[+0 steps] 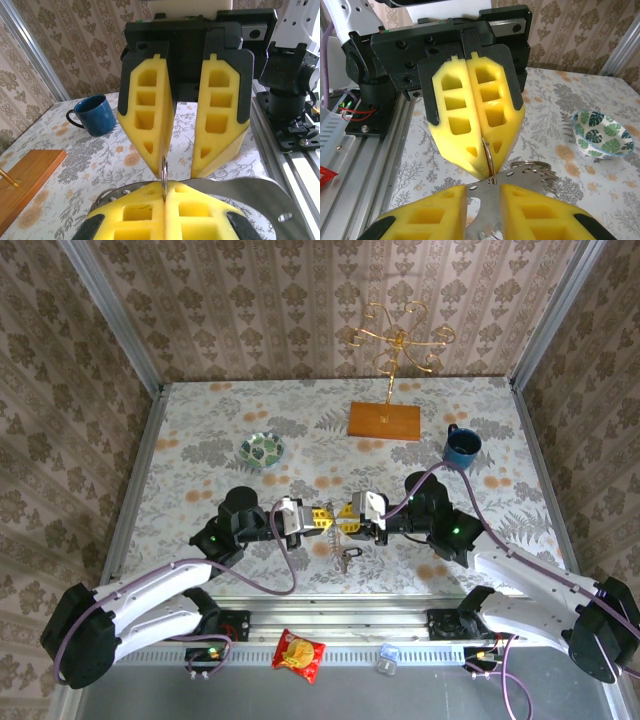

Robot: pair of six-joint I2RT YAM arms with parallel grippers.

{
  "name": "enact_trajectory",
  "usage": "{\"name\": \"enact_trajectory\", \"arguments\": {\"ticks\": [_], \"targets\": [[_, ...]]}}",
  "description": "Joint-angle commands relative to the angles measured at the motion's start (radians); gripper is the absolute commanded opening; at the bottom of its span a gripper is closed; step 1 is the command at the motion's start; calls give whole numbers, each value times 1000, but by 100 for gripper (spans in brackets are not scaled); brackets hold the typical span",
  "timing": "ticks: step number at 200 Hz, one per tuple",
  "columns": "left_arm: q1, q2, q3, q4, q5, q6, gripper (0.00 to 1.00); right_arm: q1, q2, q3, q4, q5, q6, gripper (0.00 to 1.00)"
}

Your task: Put the keys on the keyring

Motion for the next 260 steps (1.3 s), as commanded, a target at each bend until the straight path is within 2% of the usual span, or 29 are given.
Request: {"name": "enact_trajectory", "arguments": {"ticks": [1, 106, 147, 181, 260], "targets": [[-10, -15, 3, 59, 45, -17, 0, 10, 11, 40, 23, -27, 2, 23], [-13, -15, -2, 44, 63, -4, 0, 12, 16, 57, 17, -28, -20, 18], [-13, -25, -8, 38, 57, 1, 0, 10, -22, 31, -8, 2, -37, 26], [-13, -27, -9, 32, 54, 5, 0, 9, -41, 23, -14, 2, -29, 26], [-14, -13, -3, 38, 65, 2, 0, 12, 26, 55, 31, -48, -8, 16]]}}
